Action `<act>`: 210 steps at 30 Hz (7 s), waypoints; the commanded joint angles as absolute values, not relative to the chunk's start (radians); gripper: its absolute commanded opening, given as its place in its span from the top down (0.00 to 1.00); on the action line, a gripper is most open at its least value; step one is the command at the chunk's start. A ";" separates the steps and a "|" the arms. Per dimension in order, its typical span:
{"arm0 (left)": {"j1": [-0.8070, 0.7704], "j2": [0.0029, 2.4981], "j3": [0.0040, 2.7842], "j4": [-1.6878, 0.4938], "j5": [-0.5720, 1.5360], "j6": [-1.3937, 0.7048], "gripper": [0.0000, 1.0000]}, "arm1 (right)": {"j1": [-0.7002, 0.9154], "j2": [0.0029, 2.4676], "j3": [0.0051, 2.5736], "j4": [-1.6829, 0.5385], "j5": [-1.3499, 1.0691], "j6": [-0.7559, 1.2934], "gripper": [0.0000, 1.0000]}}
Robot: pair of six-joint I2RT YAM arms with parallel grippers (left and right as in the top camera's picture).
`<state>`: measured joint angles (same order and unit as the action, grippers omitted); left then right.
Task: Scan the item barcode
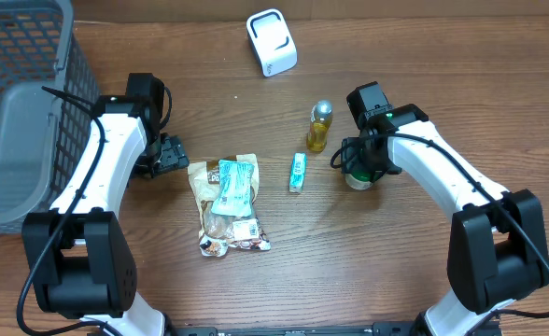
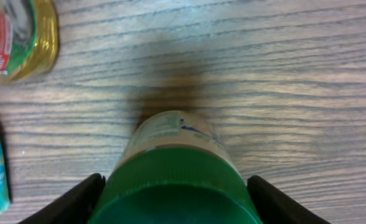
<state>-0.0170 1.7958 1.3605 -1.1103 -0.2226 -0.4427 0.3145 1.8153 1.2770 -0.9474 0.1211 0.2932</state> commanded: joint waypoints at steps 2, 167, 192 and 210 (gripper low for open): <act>-0.010 1.806 1.354 -1.110 -0.243 -0.450 0.00 | 0.314 1.820 1.269 -0.967 0.130 0.363 0.33; -0.010 1.806 1.354 -1.110 -0.243 -0.450 0.00 | 0.841 1.938 1.099 -0.189 -0.001 0.685 0.57; -0.010 1.806 1.354 -1.110 -0.243 -0.450 0.00 | 0.727 1.752 1.113 -0.431 -0.064 0.598 0.48; -0.010 1.806 1.354 -1.110 -0.243 -0.450 0.00 | 0.816 1.952 1.113 -0.203 -0.073 0.685 0.49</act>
